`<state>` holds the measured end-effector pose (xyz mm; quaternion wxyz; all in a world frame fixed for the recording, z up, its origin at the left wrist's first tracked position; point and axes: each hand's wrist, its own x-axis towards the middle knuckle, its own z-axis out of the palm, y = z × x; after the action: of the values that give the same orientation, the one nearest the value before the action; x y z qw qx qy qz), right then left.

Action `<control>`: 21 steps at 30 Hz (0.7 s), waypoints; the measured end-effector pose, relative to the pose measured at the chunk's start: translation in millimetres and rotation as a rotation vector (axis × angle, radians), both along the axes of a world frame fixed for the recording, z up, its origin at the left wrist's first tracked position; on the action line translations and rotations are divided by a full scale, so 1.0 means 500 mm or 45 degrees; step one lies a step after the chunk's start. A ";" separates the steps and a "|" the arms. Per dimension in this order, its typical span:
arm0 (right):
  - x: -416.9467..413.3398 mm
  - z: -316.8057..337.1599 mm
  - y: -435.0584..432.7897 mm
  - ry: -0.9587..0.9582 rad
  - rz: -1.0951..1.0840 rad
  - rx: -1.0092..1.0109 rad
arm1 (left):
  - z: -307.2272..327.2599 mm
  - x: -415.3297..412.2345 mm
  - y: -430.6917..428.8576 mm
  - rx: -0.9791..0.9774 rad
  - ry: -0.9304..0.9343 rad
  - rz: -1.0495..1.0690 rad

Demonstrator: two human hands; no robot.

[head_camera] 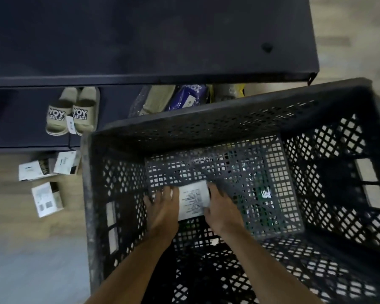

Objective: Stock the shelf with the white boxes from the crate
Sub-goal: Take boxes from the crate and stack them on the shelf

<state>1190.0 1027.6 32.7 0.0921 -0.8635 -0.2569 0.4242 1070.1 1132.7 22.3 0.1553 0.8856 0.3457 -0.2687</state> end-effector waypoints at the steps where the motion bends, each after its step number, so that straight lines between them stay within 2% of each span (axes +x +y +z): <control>1: 0.011 0.001 -0.008 -0.017 -0.048 0.015 | 0.000 0.014 -0.011 -0.074 -0.111 0.058; 3: 0.039 0.003 -0.024 -0.084 -0.129 0.027 | 0.001 0.045 -0.030 -0.215 -0.271 0.196; 6: 0.089 0.005 -0.047 -0.123 -0.162 -0.009 | -0.002 0.080 -0.033 -0.499 -0.419 0.546; 9: 0.119 0.004 -0.056 0.036 -0.104 -0.015 | -0.012 0.068 -0.020 -0.451 -0.384 0.619; 12: 0.121 -0.001 -0.048 0.073 -0.042 0.017 | -0.020 0.058 -0.006 -0.633 -0.392 0.807; 17: 0.120 -0.005 -0.031 -0.028 0.041 0.019 | -0.021 0.062 0.011 -0.717 -0.454 0.832; 21: 0.133 0.014 -0.033 -0.110 0.041 0.080 | 0.000 0.068 0.016 -0.466 -0.564 0.667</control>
<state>1256.4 1011.3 39.9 0.1011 -0.8733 -0.2878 0.3799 1104.1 1140.6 22.0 0.4450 0.7614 0.4647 -0.0794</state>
